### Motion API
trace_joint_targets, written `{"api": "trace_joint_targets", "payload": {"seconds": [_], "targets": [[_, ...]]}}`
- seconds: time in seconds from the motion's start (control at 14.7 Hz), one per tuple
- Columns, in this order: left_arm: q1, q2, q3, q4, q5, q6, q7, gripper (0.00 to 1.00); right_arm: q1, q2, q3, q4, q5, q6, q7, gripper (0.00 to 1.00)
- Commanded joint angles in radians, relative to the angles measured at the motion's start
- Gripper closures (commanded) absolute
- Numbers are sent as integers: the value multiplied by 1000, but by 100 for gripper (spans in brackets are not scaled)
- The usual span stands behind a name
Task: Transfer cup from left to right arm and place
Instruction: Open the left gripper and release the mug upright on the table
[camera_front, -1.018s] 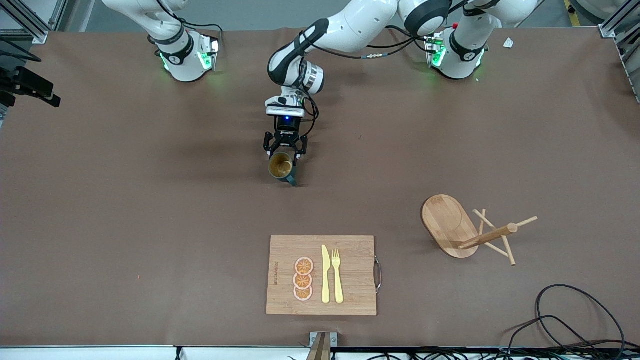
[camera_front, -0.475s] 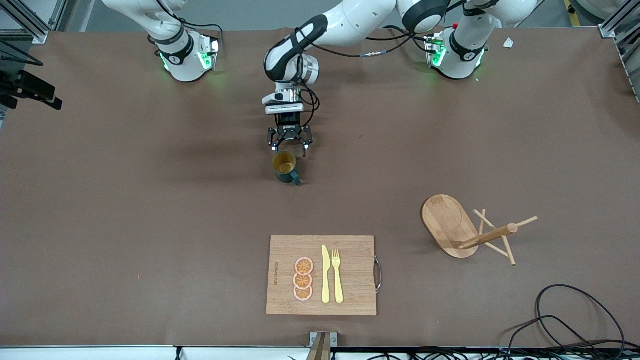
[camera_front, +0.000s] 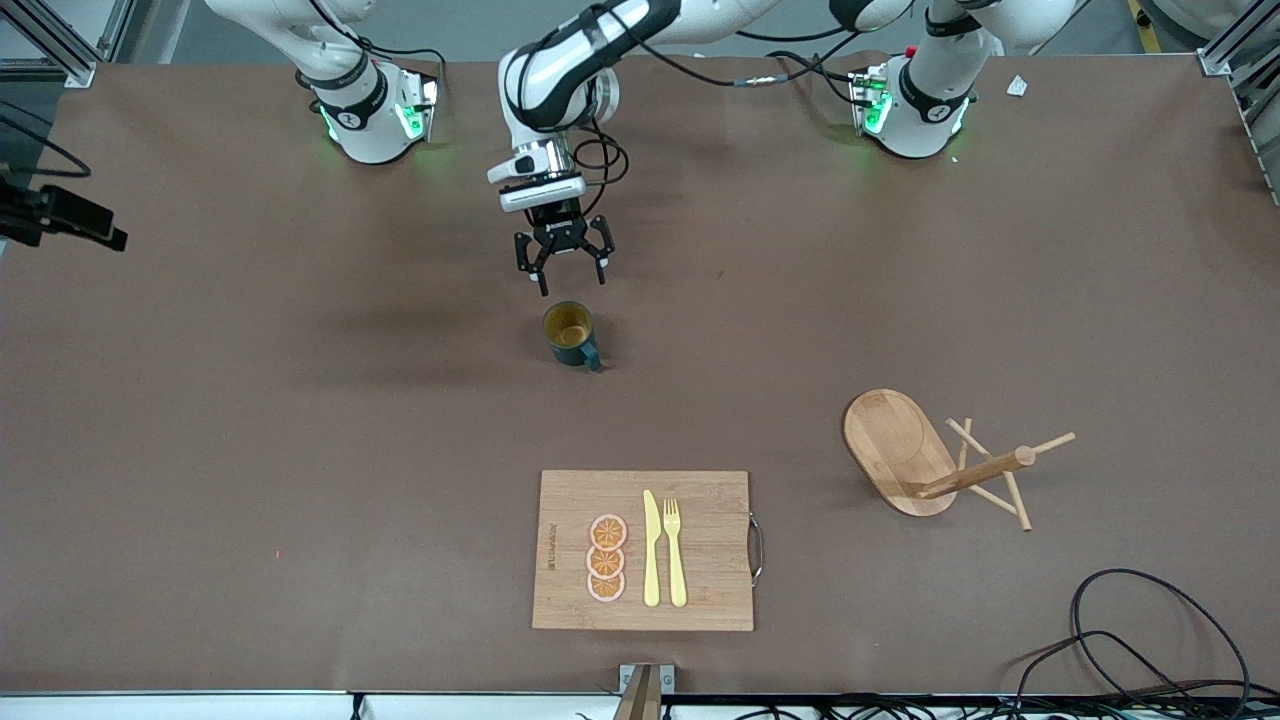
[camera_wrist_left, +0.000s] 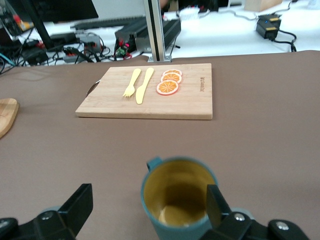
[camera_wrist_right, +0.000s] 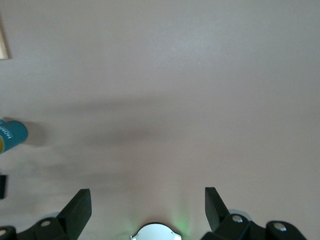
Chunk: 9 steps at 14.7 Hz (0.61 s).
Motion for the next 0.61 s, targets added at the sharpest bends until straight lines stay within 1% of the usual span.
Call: {"api": "trace_joint_targets", "payload": {"seconds": [0.0,0.07,0.14,0.27,0.41,0.54], "targets": [[80,-133,-12,-37,-157,61,161,0,-17,89,9,11,-25,3,8,0],[114,-171,-12,-39,-215,88,221,0,-14,97,11,11,-51,17,11,0],[155,-206,-12,-42,-270,116,281,0,-13,98,11,3,-55,47,21,0],[226,-263,-12,-39,-396,139,455,0,-14,114,11,-5,-43,63,49,0],[301,-311,-12,-36,-508,144,624,0,1,123,14,-8,-36,78,182,0],[379,-342,-12,-29,-599,144,772,0,39,126,17,-14,-35,84,327,0]]}}
